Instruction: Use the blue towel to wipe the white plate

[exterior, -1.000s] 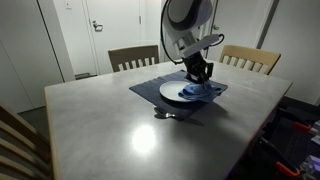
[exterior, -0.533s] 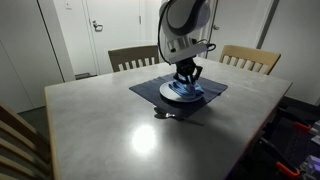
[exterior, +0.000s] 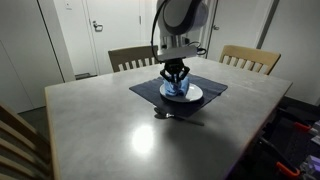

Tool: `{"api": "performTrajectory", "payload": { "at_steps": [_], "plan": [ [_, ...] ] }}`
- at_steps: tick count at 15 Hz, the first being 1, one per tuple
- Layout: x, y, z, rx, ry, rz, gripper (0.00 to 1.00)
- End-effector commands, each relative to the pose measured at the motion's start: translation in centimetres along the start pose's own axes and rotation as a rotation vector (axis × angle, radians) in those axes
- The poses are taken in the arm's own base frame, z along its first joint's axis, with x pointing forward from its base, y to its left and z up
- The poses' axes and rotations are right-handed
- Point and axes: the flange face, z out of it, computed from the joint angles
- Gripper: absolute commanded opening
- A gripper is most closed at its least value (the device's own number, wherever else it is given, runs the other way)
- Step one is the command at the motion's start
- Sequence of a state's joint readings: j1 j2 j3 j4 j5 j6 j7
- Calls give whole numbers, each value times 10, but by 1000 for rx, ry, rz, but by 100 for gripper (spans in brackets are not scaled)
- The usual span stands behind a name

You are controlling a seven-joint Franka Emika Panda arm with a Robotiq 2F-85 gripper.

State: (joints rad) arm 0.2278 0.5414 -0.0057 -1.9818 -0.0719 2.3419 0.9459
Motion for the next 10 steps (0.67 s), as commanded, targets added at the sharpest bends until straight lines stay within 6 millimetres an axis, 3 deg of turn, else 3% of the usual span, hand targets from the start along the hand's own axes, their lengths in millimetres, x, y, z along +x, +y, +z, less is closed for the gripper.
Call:
{"api": "performTrajectory", "payload": {
  "at_steps": [1,4,10],
  "plan": [
    [-12,-12,-7,101,-41,-133,2],
    [-20,-10,-5,63,-138,-247,2],
    [-15,29,7,-166,-320,-264,2]
  ]
}}
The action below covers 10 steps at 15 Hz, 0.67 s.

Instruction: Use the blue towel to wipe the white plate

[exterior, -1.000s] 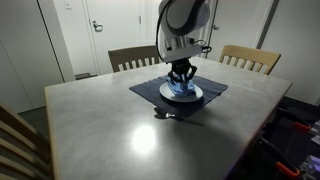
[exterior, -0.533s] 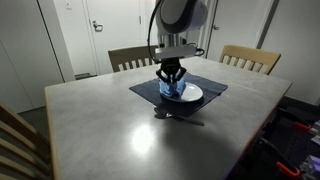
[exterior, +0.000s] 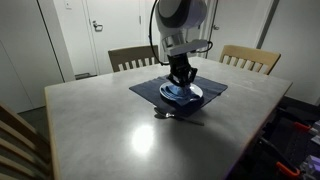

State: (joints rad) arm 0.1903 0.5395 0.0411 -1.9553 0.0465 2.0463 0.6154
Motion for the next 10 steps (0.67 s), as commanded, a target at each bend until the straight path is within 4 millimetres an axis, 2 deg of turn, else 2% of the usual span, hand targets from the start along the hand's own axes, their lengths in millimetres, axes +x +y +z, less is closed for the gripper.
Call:
{"api": "performTrajectory", "payload": {
  "at_steps": [1,6,10],
  "plan": [
    [7,21,-2,-78,-35,37,2],
    [23,33,3,-174,82,180,2],
    [27,24,0,-103,157,286,2]
  ]
}}
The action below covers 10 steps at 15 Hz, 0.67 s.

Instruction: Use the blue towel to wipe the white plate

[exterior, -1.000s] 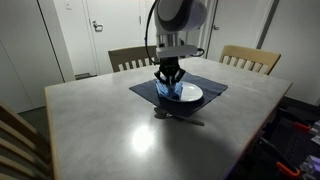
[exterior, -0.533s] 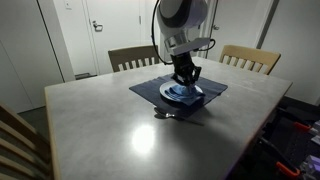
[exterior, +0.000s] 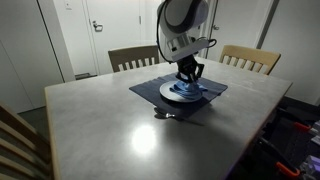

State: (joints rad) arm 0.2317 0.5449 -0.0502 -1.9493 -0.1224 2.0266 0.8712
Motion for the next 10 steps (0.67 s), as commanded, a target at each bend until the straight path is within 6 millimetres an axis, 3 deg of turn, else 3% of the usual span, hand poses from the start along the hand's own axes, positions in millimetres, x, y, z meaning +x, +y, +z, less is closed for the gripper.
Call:
{"api": "performTrajectory", "payload": {
  "at_steps": [1,5,10],
  "plan": [
    [3,-13,-4,85,60,78,2],
    [-1,-29,-18,225,79,64,2],
    [-20,-46,-27,305,-23,-144,2]
  ]
}}
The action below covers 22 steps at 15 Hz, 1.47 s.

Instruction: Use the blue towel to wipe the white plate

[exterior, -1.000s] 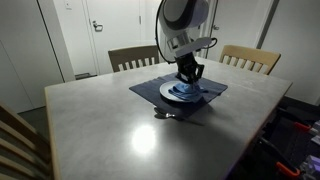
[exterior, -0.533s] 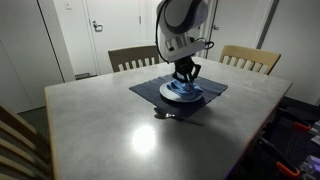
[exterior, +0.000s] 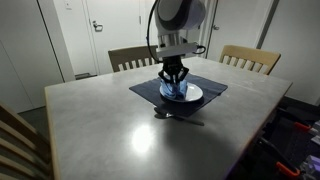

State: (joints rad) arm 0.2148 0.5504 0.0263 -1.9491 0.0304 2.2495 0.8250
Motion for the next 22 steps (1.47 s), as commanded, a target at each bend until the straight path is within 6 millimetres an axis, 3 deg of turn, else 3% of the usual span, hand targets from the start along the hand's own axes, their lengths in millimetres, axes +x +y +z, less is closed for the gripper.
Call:
{"api": "performTrajectory", "payload": {
  "at_steps": [1,4,7,13,17,22],
  "plan": [
    [-8,-4,-1,37,-100,-160,2],
    [-13,10,9,-59,-213,-254,2],
    [-10,33,16,-192,-289,-217,2],
    [14,54,23,-385,-122,-50,2],
    [18,46,19,-371,-7,33,2],
    [22,18,-3,-199,105,87,2]
  ]
}}
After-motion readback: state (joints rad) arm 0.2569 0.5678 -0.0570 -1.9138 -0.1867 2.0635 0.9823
